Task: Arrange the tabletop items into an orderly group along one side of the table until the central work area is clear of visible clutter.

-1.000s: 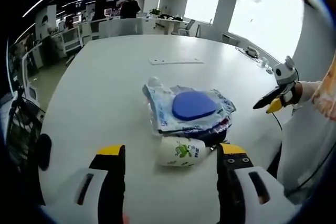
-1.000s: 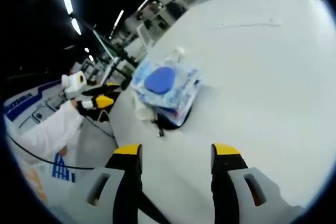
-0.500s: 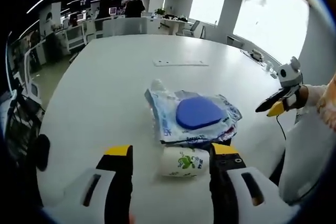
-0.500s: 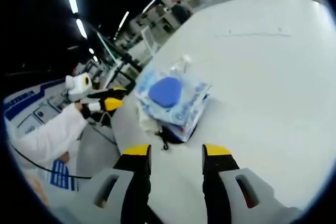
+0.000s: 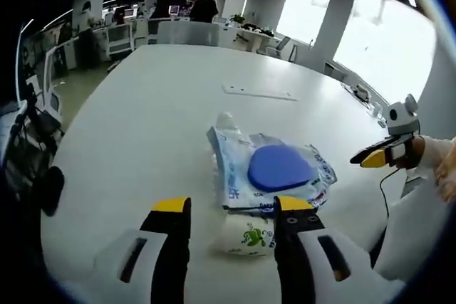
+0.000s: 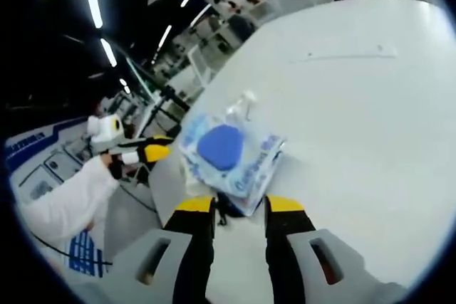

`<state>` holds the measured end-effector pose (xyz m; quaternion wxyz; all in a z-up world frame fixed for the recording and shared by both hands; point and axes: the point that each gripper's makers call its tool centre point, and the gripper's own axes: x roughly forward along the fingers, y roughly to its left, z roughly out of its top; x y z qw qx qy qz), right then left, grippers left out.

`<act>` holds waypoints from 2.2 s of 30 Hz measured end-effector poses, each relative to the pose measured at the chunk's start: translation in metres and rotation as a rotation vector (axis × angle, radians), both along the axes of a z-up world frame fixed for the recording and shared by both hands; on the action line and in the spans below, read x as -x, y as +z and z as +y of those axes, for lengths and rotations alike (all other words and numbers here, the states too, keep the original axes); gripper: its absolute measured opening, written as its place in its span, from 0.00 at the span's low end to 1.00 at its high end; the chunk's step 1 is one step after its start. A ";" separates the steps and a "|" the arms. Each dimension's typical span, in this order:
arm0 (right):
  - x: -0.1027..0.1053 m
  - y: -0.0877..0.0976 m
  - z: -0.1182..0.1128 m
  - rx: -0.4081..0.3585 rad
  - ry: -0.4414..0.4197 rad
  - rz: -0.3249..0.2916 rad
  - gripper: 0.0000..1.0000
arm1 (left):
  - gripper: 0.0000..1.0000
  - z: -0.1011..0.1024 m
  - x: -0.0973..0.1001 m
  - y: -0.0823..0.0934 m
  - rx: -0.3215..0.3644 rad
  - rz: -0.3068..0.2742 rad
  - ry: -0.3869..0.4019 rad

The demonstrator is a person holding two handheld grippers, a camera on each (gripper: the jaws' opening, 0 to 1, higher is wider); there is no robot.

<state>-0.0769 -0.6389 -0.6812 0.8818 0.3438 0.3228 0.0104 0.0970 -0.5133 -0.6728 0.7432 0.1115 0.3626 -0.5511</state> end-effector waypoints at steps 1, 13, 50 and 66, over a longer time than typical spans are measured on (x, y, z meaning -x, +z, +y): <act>-0.001 -0.001 0.001 -0.004 -0.001 0.003 0.25 | 0.44 -0.001 0.000 -0.001 -0.002 0.002 0.001; -0.015 -0.022 0.009 -0.065 -0.010 0.063 0.23 | 0.35 -0.001 -0.006 -0.011 -0.038 -0.004 0.031; -0.041 -0.034 0.008 0.068 -0.002 0.096 0.00 | 0.00 -0.007 -0.009 -0.010 -0.045 -0.080 0.038; -0.045 0.000 0.003 0.134 -0.007 -0.007 0.00 | 0.00 -0.012 -0.008 0.027 0.009 -0.205 0.009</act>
